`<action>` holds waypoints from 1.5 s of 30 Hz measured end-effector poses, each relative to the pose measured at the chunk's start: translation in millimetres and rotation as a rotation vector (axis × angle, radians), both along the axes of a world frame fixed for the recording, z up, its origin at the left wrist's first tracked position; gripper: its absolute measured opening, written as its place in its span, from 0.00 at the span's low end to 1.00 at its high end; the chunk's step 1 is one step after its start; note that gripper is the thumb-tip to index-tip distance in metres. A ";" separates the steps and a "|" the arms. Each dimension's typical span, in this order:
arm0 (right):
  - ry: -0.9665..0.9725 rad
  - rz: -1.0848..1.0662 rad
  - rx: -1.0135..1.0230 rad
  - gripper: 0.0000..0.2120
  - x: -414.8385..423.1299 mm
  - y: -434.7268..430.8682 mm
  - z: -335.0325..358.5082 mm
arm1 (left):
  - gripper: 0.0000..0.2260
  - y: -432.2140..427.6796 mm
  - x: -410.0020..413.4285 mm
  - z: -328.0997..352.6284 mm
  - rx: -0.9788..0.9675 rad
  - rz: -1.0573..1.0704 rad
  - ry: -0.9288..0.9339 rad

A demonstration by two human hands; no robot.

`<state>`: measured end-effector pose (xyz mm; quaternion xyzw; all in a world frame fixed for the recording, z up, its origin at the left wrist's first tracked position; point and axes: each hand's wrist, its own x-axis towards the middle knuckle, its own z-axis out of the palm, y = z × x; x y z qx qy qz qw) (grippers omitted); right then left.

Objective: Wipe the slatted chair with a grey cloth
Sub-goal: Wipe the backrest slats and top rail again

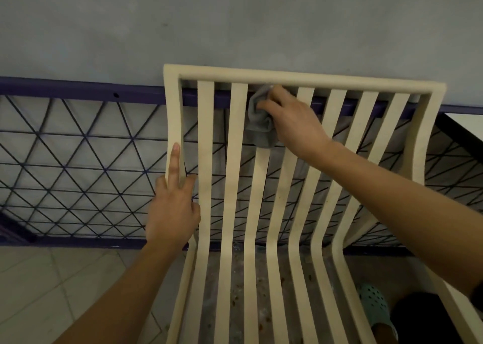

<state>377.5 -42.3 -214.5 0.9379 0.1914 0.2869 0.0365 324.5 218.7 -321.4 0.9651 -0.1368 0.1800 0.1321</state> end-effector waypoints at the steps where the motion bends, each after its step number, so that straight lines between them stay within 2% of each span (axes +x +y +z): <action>1: 0.019 -0.002 0.008 0.19 -1.9 1.5 -7.0 | 0.22 0.4 0.5 0.4 -0.001 0.000 0.000; 12: 0.220 0.025 -0.013 0.19 -35.2 12.7 -99.8 | 0.22 0.0 0.4 -1.1 0.016 0.016 -0.001; 23: 0.439 0.080 -0.295 0.15 -66.6 24.4 -187.1 | 0.21 0.5 -0.2 -4.1 0.028 0.017 -0.008; 28: 0.552 -0.017 -0.332 0.17 -78.9 41.4 -224.3 | 0.22 1.0 0.7 -3.6 0.037 0.022 0.000; 34: 0.810 -0.182 -0.164 0.19 -103.1 72.0 -270.3 | 0.22 1.5 -0.2 -5.2 0.049 0.024 0.016; 39: 0.992 -0.269 -0.032 0.23 -123.3 81.1 -269.7 | 0.23 2.7 -0.6 -3.5 0.029 0.029 0.011; 42: 1.042 -0.240 -0.033 0.25 -142.5 76.6 -267.9 | 0.27 1.4 -0.3 -3.3 0.012 0.024 -0.002; 45: 1.130 -0.121 0.009 0.20 -160.6 67.4 -269.9 | 0.28 1.3 1.4 -3.2 0.007 0.013 -0.002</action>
